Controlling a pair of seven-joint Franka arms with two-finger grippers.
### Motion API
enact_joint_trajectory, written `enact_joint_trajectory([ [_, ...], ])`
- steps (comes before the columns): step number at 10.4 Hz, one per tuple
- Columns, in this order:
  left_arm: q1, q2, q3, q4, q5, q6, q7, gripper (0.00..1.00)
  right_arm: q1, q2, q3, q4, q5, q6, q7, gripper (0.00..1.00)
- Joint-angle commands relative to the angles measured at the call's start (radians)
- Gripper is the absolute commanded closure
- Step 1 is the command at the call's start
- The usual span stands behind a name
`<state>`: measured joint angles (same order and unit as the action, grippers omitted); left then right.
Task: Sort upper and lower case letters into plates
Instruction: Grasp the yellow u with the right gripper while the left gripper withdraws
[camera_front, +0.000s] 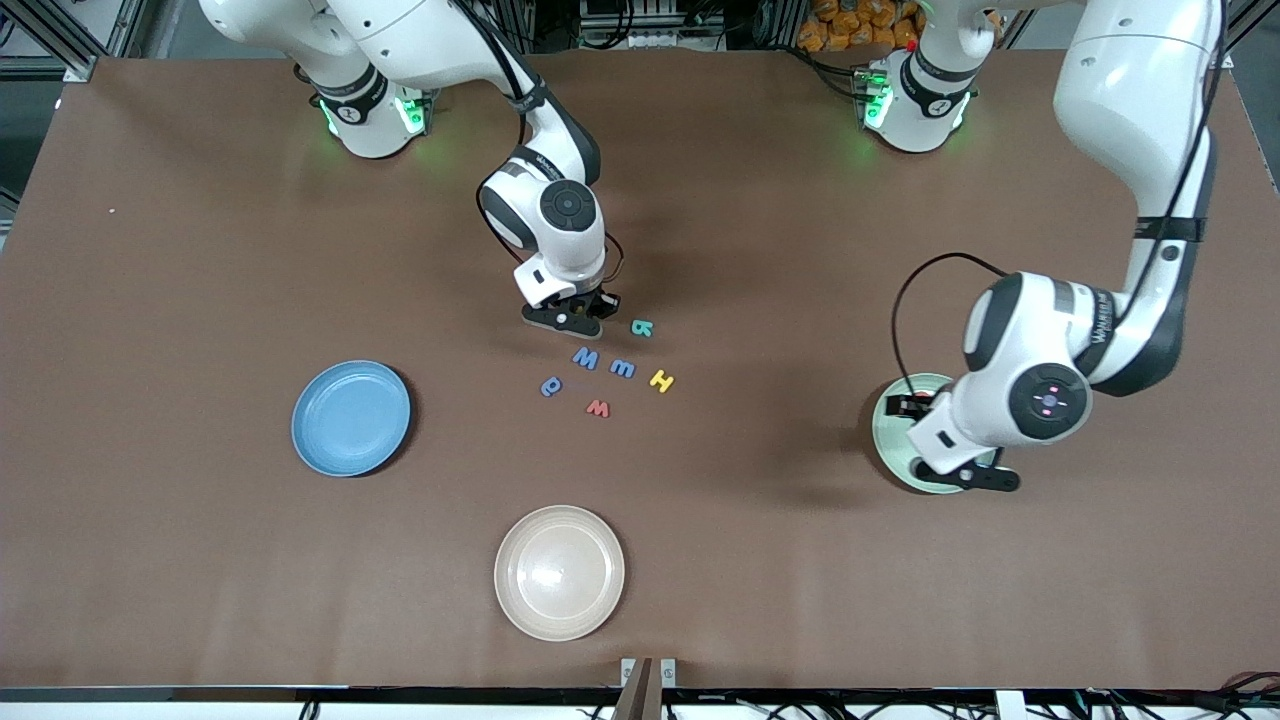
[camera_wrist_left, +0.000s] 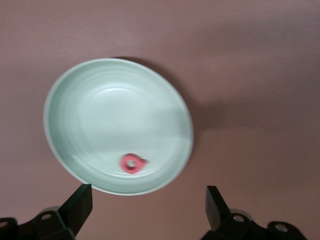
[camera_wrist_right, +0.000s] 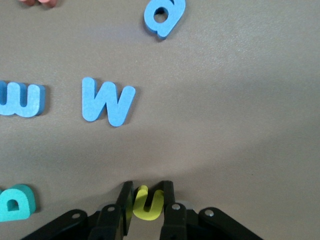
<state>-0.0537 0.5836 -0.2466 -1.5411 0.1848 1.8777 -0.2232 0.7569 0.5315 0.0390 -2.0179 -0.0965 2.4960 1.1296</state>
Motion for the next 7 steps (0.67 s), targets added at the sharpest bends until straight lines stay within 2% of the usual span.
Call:
enact_joint_trajectory([
  [1,-0.018,-0.007,-0.037,-0.001,-0.022,-0.022,-0.092,0.0,-0.002,0.004,-0.007,0.008,-0.019,-0.019,0.024,0.74],
  [2,-0.03,-0.004,-0.054,-0.001,-0.021,-0.022,-0.147,0.0,-0.013,-0.002,-0.007,0.028,-0.019,-0.035,0.016,0.74],
  [4,-0.082,0.004,-0.057,0.001,-0.036,-0.02,-0.186,0.0,-0.05,-0.002,-0.007,0.121,-0.018,-0.177,-0.022,0.75],
  [6,-0.101,0.01,-0.059,0.001,-0.082,-0.02,-0.188,0.0,-0.112,-0.018,-0.005,0.198,-0.018,-0.306,-0.115,0.75],
  [7,-0.136,0.016,-0.071,0.001,-0.1,-0.017,-0.189,0.0,-0.163,-0.027,-0.005,0.217,-0.017,-0.315,-0.172,0.75],
])
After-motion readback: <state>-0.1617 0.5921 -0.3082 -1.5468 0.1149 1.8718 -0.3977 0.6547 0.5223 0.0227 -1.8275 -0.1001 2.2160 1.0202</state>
